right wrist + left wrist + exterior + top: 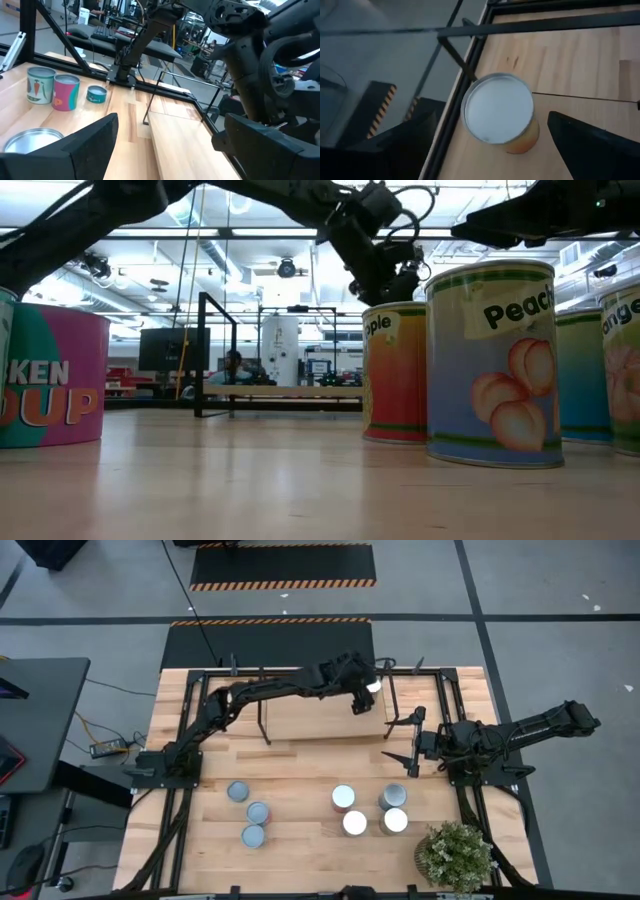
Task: Pick and place cans onto a shelf
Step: Put the canned corn on the shelf, then adjust the canned goods
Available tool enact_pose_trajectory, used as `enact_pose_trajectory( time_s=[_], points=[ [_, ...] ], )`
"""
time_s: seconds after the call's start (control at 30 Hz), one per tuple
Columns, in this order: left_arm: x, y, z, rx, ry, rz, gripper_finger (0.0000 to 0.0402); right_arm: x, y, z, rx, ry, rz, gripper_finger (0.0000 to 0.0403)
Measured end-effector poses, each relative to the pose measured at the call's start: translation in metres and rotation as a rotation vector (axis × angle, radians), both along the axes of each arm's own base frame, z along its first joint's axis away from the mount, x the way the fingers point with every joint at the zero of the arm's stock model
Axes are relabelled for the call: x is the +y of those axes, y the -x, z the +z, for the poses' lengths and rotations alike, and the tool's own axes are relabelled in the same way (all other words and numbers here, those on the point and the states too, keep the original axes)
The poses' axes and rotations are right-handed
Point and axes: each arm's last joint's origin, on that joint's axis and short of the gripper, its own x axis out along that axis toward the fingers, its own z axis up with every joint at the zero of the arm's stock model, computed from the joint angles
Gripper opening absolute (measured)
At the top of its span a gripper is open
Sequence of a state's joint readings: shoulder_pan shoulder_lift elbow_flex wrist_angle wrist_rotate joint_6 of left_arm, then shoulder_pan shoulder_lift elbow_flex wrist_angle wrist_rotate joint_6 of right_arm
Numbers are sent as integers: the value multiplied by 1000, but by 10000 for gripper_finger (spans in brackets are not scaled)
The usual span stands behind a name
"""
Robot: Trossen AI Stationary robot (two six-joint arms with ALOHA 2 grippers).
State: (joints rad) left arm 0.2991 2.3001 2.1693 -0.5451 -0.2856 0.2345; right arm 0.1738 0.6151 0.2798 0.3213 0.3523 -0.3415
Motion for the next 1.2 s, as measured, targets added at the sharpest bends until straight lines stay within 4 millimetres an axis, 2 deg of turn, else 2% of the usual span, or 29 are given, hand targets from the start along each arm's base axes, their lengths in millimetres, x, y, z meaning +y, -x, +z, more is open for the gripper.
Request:
enact_pose_trajectory(
  time_s=[0.1,0.2,0.47,0.63,1.2],
  points=[
    [8,3,-1,-6,36,5,389,-1,0,0,0,9,-28,373],
    [9,4,-2,3,69,-69,389,-1,0,0,1,10,-30,373],
    [4,-1,-22,155,-42,-140,389,-1,0,0,2,10,-31,373],
    [8,-1,-29,197,-89,-82,389,-1,0,0,2,10,-31,373],
    [16,2,-25,234,-228,110,389,-1,0,0,4,11,-31,373]
  ],
)
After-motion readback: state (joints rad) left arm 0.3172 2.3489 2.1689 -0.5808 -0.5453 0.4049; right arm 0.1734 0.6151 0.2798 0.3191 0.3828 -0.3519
